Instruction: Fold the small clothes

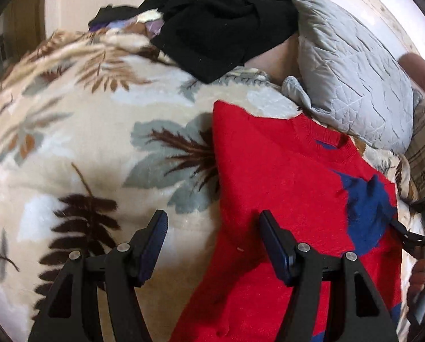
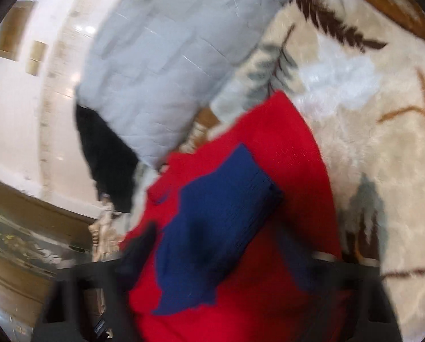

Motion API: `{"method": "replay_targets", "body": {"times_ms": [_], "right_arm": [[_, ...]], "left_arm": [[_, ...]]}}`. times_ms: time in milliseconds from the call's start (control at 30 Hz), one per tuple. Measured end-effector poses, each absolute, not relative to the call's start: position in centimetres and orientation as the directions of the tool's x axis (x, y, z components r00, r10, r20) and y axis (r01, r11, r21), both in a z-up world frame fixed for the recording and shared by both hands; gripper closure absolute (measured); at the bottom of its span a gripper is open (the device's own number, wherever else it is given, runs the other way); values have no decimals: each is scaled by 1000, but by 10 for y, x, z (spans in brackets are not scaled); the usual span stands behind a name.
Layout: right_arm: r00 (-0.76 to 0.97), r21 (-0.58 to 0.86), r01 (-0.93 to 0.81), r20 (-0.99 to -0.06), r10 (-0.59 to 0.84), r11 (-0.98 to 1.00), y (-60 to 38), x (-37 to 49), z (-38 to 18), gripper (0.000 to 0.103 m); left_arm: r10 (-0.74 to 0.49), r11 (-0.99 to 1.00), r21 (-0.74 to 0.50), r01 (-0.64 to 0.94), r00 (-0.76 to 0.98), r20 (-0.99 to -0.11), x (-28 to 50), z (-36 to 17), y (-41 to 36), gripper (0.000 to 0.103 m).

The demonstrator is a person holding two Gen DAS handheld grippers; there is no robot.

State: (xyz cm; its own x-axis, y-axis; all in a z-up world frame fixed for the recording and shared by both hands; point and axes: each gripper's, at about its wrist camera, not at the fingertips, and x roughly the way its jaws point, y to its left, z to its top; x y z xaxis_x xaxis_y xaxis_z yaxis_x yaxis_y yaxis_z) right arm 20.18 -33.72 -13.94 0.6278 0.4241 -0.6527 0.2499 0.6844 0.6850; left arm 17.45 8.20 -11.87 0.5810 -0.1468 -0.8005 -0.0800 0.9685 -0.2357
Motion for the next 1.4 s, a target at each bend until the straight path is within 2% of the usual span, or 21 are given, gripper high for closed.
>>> {"method": "replay_targets", "body": {"times_ms": [33,200,267,300,333,500,667,700,733,767,800,833,900,967,1000,1033,1067,1100,1300,1367,1400], "right_arm": [[614,664,265,-675,408,699,-335,205,-137,98],[786,555,198,-583,207,808,-326,147,-65,96],[733,473,225,-658,172,852,-320,148,-86,83],[681,448,226,-707,189,865,-319,156,-103,47],[621,460,249,-751,224,852,-324,159,-124,19],[735,600,214,-619,278,770,-348,133,-110,19],[708,569,196,-645,286,799,-346,154,-115,19],[667,560,212,-682,300,801,-344,165,-125,21],[617,537,226,-725,308,812,-342,175,-137,37],[593,476,245,-763,258,845,-341,179,-139,58],[590,416,253,-781,202,873,-340,177,-137,84],[597,408,238,-777,199,882,-340,172,-132,86],[614,342,245,-779,128,907,-340,163,-127,86],[593,326,262,-797,115,909,-344,163,-136,77],[582,365,280,-800,145,888,-351,160,-141,66],[590,387,284,-792,158,877,-353,157,-139,46],[610,404,276,-775,166,872,-355,152,-134,32],[640,415,258,-750,167,872,-354,146,-126,24],[689,484,4,-636,348,875,-312,155,-89,24],[635,466,-27,-675,375,884,-299,172,-104,23],[575,423,29,-748,331,906,-298,182,-123,24]], "left_arm": [[-154,966,-245,-82,580,-800,175,-122,84,36],[-153,966,-247,-77,599,-786,170,-120,93,36],[-149,963,-255,-90,610,-778,169,-117,94,36],[-149,961,-260,-96,611,-777,169,-116,95,36],[-155,958,-269,-99,611,-777,170,-114,94,36],[-143,974,-223,-40,654,-743,164,-98,82,32],[-121,982,-179,-52,557,-822,184,-128,73,32],[-106,986,-159,-51,545,-832,187,-135,71,32],[-95,988,-145,-46,556,-826,186,-137,70,32],[-83,991,-129,-42,564,-821,185,-136,69,35],[-65,992,-113,-50,566,-822,183,-133,69,46],[-70,991,-124,-53,577,-813,180,-128,71,55],[-50,990,-119,-73,611,-790,176,-121,76,55],[-32,992,-97,-78,590,-807,183,-130,74,50],[-40,992,-99,-74,566,-823,186,-136,76,48],[-50,991,-115,-75,577,-815,184,-132,78,46],[-56,989,-125,-80,580,-813,182,-127,81,45],[-65,985,-145,-91,586,-808,178,-120,85,44],[-95,985,-167,-51,649,-755,167,-101,75,35],[-73,991,-123,-48,577,-813,180,-119,66,35],[-56,994,-96,-54,507,-860,187,-135,64,34]]}}
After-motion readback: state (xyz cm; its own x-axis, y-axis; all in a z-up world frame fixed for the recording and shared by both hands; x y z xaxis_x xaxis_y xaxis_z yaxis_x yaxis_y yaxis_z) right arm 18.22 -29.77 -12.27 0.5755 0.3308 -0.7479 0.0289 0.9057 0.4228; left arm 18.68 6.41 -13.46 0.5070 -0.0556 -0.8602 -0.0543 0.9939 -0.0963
